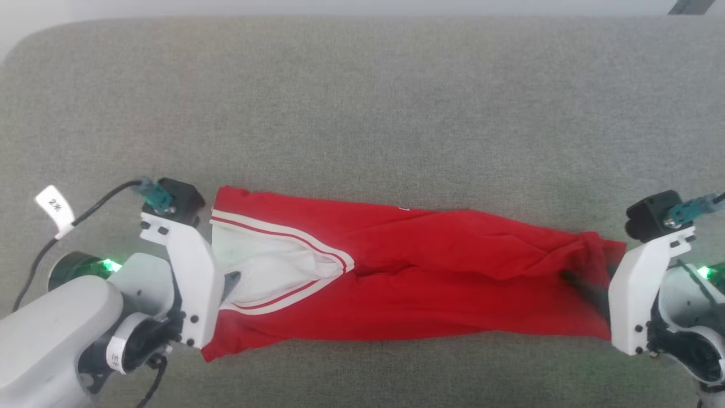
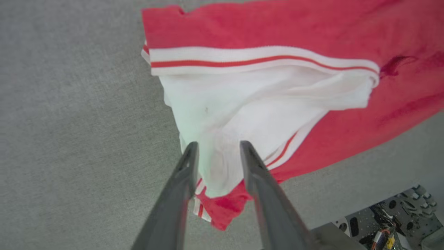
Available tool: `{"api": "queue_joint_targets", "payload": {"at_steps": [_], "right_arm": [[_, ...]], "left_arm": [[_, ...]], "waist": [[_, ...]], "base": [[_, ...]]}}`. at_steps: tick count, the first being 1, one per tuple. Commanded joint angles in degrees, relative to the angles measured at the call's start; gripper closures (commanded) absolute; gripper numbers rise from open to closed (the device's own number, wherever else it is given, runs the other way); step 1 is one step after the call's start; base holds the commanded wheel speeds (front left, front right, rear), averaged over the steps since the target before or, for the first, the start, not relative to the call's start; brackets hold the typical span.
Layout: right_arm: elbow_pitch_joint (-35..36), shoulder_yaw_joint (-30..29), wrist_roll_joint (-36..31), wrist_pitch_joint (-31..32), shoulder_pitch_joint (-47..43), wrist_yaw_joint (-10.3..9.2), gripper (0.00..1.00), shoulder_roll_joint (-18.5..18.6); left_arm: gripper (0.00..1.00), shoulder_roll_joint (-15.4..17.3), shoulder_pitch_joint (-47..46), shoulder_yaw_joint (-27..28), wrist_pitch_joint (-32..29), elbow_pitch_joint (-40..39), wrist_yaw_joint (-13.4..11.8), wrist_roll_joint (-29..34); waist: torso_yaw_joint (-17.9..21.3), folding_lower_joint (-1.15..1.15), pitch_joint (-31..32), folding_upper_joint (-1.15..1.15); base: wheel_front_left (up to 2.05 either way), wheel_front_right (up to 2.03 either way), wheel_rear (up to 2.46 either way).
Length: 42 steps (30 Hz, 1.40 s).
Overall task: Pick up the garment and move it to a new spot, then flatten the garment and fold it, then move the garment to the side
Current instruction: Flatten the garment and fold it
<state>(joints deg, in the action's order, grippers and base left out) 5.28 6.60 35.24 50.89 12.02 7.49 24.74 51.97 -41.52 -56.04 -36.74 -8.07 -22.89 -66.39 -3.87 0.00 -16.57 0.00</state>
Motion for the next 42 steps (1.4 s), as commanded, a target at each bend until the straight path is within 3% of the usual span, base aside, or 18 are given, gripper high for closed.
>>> {"api": "queue_joint_targets", "payload": {"at_steps": [1, 9, 21, 31, 40, 41, 42], "right_arm": [[-0.04, 0.07, 0.28, -0.70, 0.08, 0.00, 0.00, -0.12], [1.03, -2.98, 0.50, -2.74, -2.41, 0.00, 0.00, -1.07], [-0.94, -11.28, -1.65, -2.20, -4.74, 0.00, 0.00, -3.64], [-4.16, -15.17, -1.50, 2.40, -5.48, 0.00, 0.00, -6.86], [-11.13, -11.57, 0.06, 5.01, -3.32, 0.01, 0.00, -9.66], [-11.68, -11.02, -0.10, 5.37, -3.00, 0.01, 0.70, -9.59], [-12.00, -10.58, -0.22, 5.41, -2.54, 0.01, 1.00, -9.35]], "left_arm": [[0.00, -0.06, 0.95, 0.55, 1.09, 0.66, 0.45, 0.03], [0.00, 0.53, 6.00, 5.43, 17.58, 1.92, 3.57, 1.66], [0.00, -1.11, 16.11, 12.18, 45.34, 6.91, 6.06, 3.81], [0.00, -4.76, 22.76, 19.50, 51.93, 12.34, 8.02, 5.57], [0.00, -13.81, 29.73, 33.05, 51.95, 16.42, 14.07, 12.55], [0.00, -14.55, 30.31, 34.32, 51.95, 16.98, 14.84, 13.35], [0.00, -15.61, 30.70, 35.78, 51.96, 17.40, 15.51, 14.18]], "waist": [[-0.04, 0.00, 0.67, 0.00], [-0.81, 0.00, 2.55, 0.00], [-3.95, 0.00, 2.48, 0.00], [-6.47, 0.00, 1.62, 0.00], [-7.76, 0.00, 0.72, 0.00], [-7.79, 0.00, 0.65, 0.00], [-7.82, 0.00, 0.59, 0.00]], "base": [[0.00, 0.00, 0.00], [0.00, 0.00, 0.00], [0.00, 0.00, 0.00], [0.00, 0.00, 0.00], [0.00, 0.00, 0.00], [0.00, 0.00, 0.00], [0.00, 0.00, 0.00]]}}
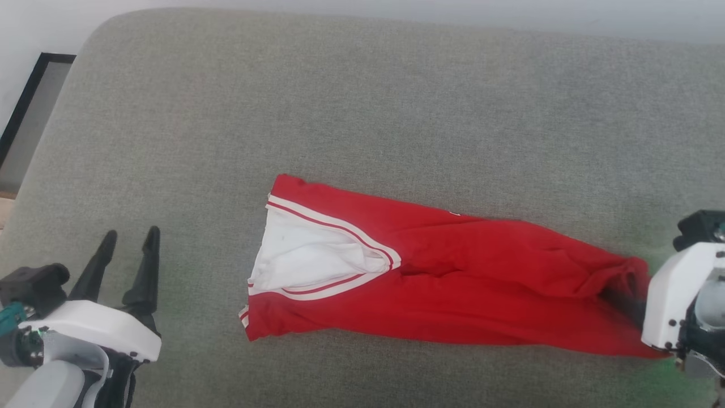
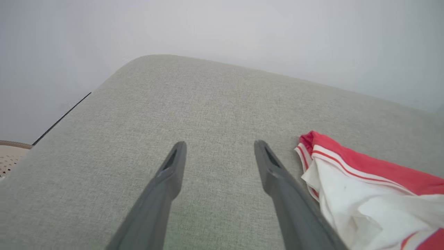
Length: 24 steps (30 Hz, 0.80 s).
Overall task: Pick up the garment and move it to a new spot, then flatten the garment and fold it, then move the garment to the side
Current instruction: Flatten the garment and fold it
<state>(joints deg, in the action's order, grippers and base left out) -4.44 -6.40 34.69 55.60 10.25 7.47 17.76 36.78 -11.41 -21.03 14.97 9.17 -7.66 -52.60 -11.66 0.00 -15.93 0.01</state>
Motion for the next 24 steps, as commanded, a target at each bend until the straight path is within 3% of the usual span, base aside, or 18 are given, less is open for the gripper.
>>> {"api": "queue_joint_targets", "payload": {"at_steps": [1, 13, 19, 24], "right_arm": [[-2.26, 2.78, 0.65, 0.20, -0.12, 0.03, 1.00, -2.32], [-2.02, -1.49, 3.55, -1.14, 5.39, -0.02, 1.00, 0.92], [-4.21, -7.24, 2.21, -2.95, 8.67, -0.02, 1.00, 4.72], [-7.22, -10.45, -0.04, -4.00, 10.68, -0.02, 1.00, 7.51]], "left_arm": [[0.00, -1.37, 1.07, 1.71, 0.24, 0.77, 1.10, 1.33], [0.00, -10.63, 3.38, 14.07, 0.25, 5.05, 9.62, 10.79], [0.00, -14.06, 2.35, 18.34, 0.26, 7.47, 12.94, 13.88], [0.00, -15.31, 1.65, 19.78, 0.26, 8.42, 13.99, 15.57]], "waist": [[-0.06, 0.00, -0.09, -0.01], [1.67, 0.00, -0.50, -0.01], [3.31, 0.00, -1.04, -0.01], [4.25, 0.00, -1.44, -0.01]], "base": [[0.00, 0.00, 0.00], [0.00, 0.00, 0.00], [0.00, 0.00, 0.00], [0.00, 0.00, 0.00]]}}
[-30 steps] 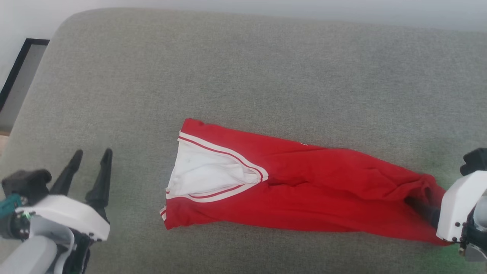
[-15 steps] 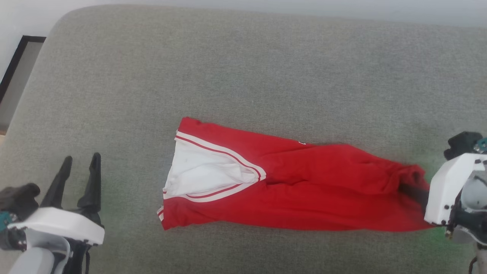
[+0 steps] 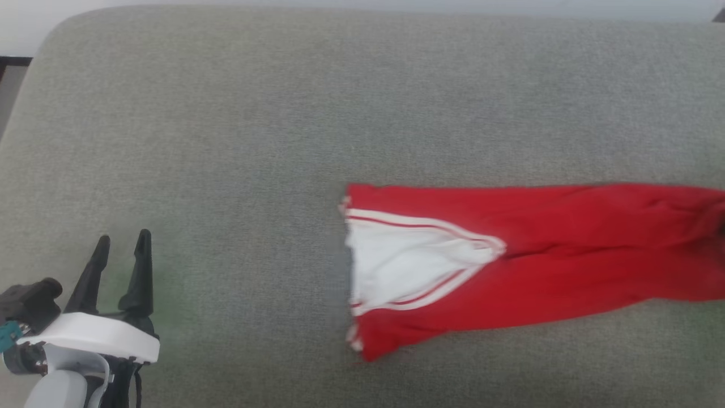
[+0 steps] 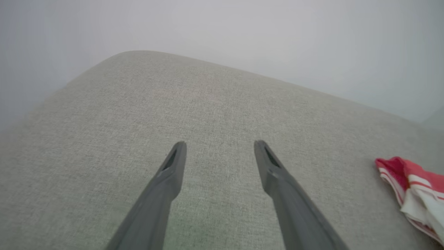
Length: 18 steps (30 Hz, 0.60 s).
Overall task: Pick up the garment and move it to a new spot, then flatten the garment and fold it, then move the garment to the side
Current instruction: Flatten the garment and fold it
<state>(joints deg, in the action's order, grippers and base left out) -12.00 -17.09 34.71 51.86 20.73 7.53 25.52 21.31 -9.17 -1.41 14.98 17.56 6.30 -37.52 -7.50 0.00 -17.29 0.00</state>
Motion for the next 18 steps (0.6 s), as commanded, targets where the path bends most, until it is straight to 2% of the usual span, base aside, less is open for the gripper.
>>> {"api": "queue_joint_targets", "payload": {"at_steps": [1, 6, 9, 12, 18], "right_arm": [[-0.78, -0.42, -0.62, -0.53, 0.71, -0.08, 1.00, 0.54], [-3.78, -1.11, -2.21, -1.77, 2.99, -0.06, 1.00, 1.80], [-2.27, 0.26, -0.99, -0.65, 3.26, -0.06, 1.00, 1.47], [1.94, 2.16, 1.61, 0.87, 1.93, -0.06, 1.00, 0.91], [14.65, 6.76, 7.54, 4.55, -1.18, -0.05, 1.00, -1.33]], "left_arm": [[0.00, -0.32, -0.82, 0.51, 0.25, 0.10, 0.17, 0.70], [0.00, -1.29, -1.56, 1.32, 0.25, 0.85, 0.88, 1.63], [0.00, -1.53, -1.51, 1.91, 0.25, 1.14, 1.09, 1.85], [0.00, -1.79, -1.17, 2.25, 0.25, 1.08, 1.14, 1.65], [0.00, -1.92, -0.17, 1.84, 0.25, 0.14, 1.21, 0.81]], "waist": [[0.28, 0.00, -0.20, 0.00], [1.32, 0.00, -0.48, 0.00], [1.81, 0.00, -0.35, 0.00], [2.10, 0.00, 0.00, 0.00], [2.18, 0.00, 0.97, 0.00]], "base": [[0.00, 0.00, 0.00], [0.00, 0.00, 0.00], [0.00, 0.00, 0.00], [0.00, 0.00, 0.00], [0.00, 0.00, 0.00]]}}
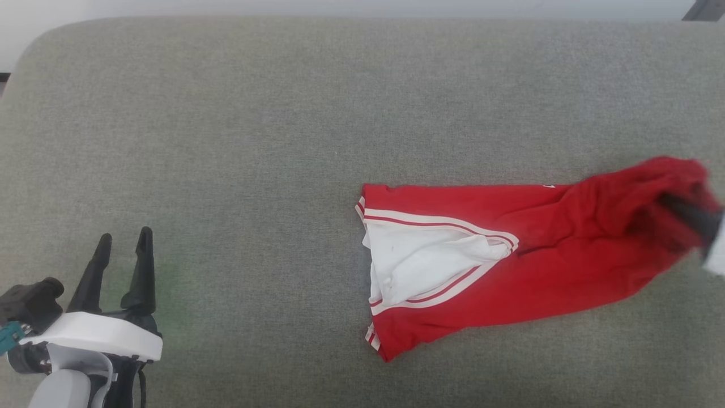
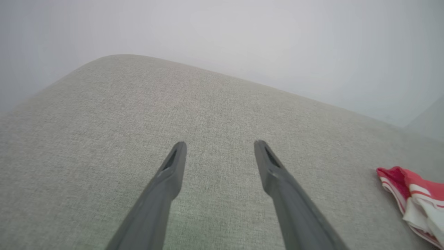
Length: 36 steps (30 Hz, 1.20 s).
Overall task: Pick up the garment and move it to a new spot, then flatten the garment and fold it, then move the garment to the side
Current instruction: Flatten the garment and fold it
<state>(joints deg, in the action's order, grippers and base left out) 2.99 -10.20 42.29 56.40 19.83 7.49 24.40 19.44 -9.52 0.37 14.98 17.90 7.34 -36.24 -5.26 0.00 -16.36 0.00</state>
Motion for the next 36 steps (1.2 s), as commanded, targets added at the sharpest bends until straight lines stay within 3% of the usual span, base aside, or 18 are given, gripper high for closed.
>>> {"api": "queue_joint_targets", "payload": {"at_steps": [1, 9, 21, 22, 24, 31, 36], "right_arm": [[1.43, 0.86, 0.58, 0.45, -0.71, 0.00, 1.00, -0.65], [7.27, 11.67, 3.13, 1.01, -0.25, 0.00, 1.00, -4.13], [-0.03, 26.90, 2.13, -4.17, 4.78, 0.00, 1.00, -6.88], [-0.71, 27.83, 1.86, -5.11, 5.38, 0.00, 0.70, -6.79], [-2.64, 29.24, 2.01, -6.33, 5.79, 0.00, 0.00, -6.44], [-2.59, 31.02, 4.44, -8.97, 7.29, 0.00, 0.00, -5.02], [-0.41, 28.18, 4.56, -12.03, 6.19, -0.01, 0.00, -2.77]], "left_arm": [[0.00, -0.10, 0.25, -0.10, 0.25, -0.34, 0.17, -0.61], [0.00, -0.08, -0.88, -2.70, 0.25, -0.14, 0.17, -1.45], [0.00, -0.33, -3.89, -7.10, 0.25, 1.85, 0.15, -2.76], [0.00, -0.48, -4.07, -7.33, 0.25, 2.03, 0.15, -2.99], [0.00, -0.48, -4.28, -7.63, 0.25, 2.49, 0.15, -3.23], [0.00, 0.51, -2.80, -6.36, 0.25, 2.42, 0.15, -4.20], [0.00, 1.51, -1.48, -4.49, 0.25, 1.82, 0.15, -4.49]], "waist": [[-0.14, 0.00, 0.17, 0.00], [-2.48, 0.00, 0.86, 0.00], [-7.09, 0.00, 1.39, 0.00], [-7.24, 0.00, 1.42, 0.00], [-7.38, 0.00, 1.62, 0.00], [-5.43, 0.00, 2.81, 0.00], [-2.86, 0.00, 3.93, 0.00]], "base": [[0.00, 0.00, 0.00], [0.00, 0.00, 0.00], [0.00, 0.00, 0.00], [0.00, 0.00, 0.00], [0.00, 0.00, 0.00], [0.00, 0.00, 0.00], [0.00, 0.00, 0.00]]}}
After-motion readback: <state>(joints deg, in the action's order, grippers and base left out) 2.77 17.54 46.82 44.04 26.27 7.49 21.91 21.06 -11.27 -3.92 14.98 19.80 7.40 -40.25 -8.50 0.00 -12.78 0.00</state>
